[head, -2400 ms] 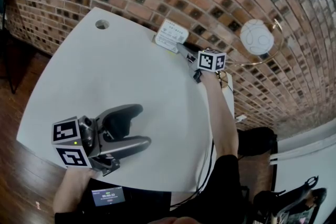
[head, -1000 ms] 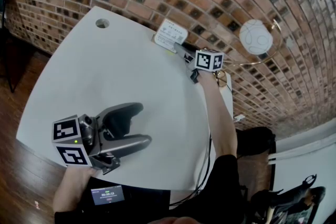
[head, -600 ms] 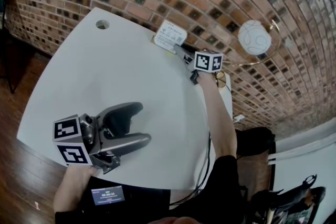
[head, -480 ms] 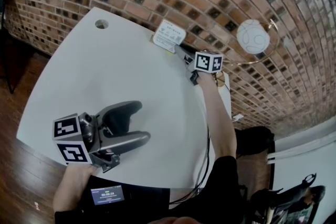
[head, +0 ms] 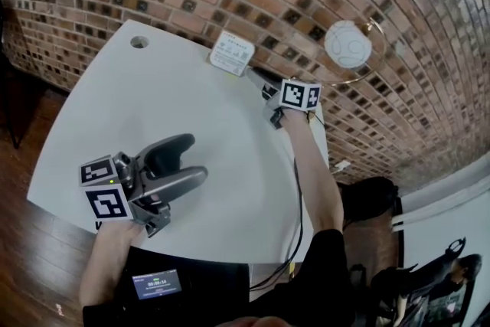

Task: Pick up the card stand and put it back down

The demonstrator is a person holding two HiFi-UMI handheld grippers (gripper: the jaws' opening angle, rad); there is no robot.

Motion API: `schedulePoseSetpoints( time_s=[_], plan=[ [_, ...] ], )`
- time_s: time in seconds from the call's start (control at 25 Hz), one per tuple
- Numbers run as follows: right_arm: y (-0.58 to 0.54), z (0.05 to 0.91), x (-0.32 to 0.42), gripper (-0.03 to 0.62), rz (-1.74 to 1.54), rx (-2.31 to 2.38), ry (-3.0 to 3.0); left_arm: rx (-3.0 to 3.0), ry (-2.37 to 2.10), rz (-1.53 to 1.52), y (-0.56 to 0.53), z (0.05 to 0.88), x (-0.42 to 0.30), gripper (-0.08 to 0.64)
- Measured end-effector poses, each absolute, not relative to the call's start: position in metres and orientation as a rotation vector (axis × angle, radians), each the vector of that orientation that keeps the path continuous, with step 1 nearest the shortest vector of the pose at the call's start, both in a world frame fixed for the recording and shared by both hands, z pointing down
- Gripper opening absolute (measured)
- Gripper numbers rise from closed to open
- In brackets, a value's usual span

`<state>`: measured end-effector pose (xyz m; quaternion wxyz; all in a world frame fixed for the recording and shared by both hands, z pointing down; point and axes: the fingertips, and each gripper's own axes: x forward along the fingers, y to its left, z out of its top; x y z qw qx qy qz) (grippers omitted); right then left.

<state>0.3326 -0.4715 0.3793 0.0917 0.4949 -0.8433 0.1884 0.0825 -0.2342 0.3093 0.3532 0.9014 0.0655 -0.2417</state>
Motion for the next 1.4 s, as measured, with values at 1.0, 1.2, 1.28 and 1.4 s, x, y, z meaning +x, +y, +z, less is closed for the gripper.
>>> schedulePoseSetpoints(
  time_s=[1.0, 1.2, 1.28, 1.4],
  plan=[
    [-0.378, 0.321, 0.286, 0.145, 0.517, 1.393, -2.739, 2.463, 0.169, -0.481, -0.187, 0.292, 0.099, 0.373],
    [-0.36, 0.308, 0.286, 0.137, 0.484, 1.39, -2.767, 2.481, 0.189, -0.482, -0.173, 0.283, 0.1, 0.373],
    [-0.351, 0.306, 0.283, 0.132, 0.49, 1.38, -2.788, 2.484, 0.195, -0.479, -0.167, 0.282, 0.101, 0.373],
    [-0.337, 0.295, 0.28, 0.132, 0.471, 1.378, -2.804, 2.49, 0.208, -0.481, -0.158, 0.276, 0.102, 0.373]
  ],
)
